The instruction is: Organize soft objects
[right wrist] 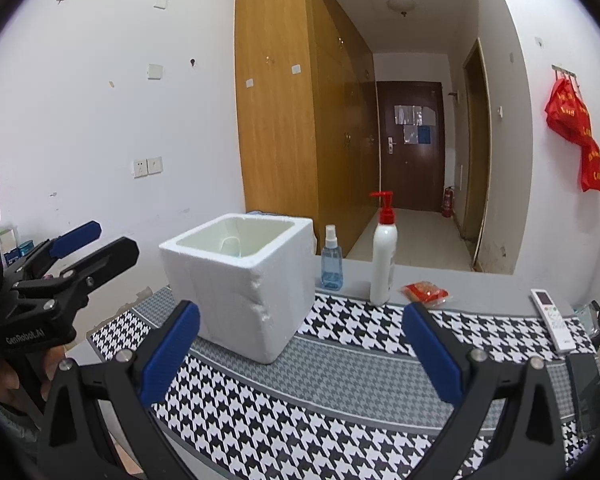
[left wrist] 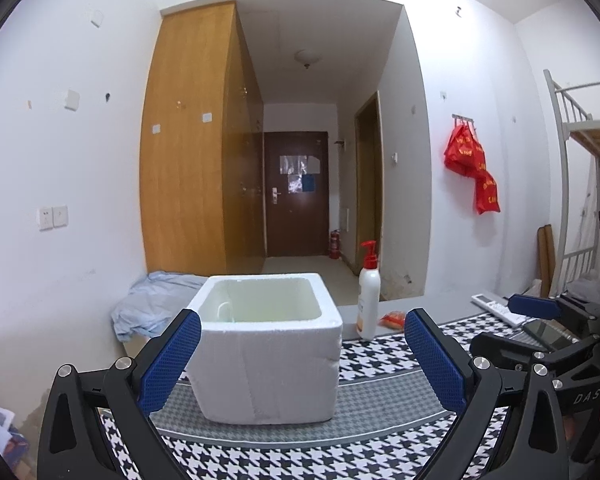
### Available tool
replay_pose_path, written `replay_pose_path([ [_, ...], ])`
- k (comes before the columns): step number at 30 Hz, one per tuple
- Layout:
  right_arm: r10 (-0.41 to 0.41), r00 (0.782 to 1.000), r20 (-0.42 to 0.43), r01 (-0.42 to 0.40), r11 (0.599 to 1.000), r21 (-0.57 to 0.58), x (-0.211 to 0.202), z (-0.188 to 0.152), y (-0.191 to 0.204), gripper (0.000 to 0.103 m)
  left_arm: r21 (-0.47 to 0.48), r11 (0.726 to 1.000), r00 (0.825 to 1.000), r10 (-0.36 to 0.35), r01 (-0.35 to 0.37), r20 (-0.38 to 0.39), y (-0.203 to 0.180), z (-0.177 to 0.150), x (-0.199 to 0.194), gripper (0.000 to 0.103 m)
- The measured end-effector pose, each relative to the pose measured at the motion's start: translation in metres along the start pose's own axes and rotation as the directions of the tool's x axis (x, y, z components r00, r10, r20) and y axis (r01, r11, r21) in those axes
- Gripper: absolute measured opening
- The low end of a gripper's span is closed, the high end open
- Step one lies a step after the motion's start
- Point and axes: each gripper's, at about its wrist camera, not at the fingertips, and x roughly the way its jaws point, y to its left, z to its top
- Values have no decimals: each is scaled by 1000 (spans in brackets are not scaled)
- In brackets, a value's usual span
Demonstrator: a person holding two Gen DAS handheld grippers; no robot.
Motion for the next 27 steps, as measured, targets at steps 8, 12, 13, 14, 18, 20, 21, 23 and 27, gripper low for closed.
replay_pose_path([
  [8, -10, 1000, 0, 10, 1000, -1, -1, -17, -3, 102, 4, 1000, 1000, 6, -6, -15, -6, -18, -4, 102],
  [12, -21, 1000, 0, 21, 1000, -16, -1, -25, 0, 102, -6, 1000, 1000, 8, -9, -29, -5, -24, -7, 102],
  [13, -21, 1000, -3, 20, 1000, -17, -1, -27, 0, 102, -13, 1000, 1000, 13, -13, -29, -4, -26, -8, 102],
  [14, -19, 1000, -3, 19, 1000, -17, -2, -30, 1, 102, -19, 1000, 999, 21, -22, -30, -4, -27, -9, 102],
  [18, -19, 1000, 1, 19, 1000, -13, -4, -36, 2, 102, -31, 999, 999, 33, -34, -35, 0, -33, -12, 102],
  [20, -21, 1000, 4, 21, 1000, -21, -5, -38, 3, 102, -32, 999, 999, 37, -38, -32, 1, -35, -14, 102],
  [21, -22, 1000, 4, 22, 999, -23, -5, -38, 3, 102, -31, 999, 999, 38, -39, -32, 2, -36, -15, 102],
  [23, -16, 1000, 8, 16, 1000, -23, -7, -40, 4, 102, -27, 999, 999, 44, -45, -22, 2, -38, -20, 102],
  [27, 1, 1000, 9, -1, 1000, -19, -8, -43, 5, 102, -21, 999, 999, 46, -47, -13, 2, -42, -25, 102],
])
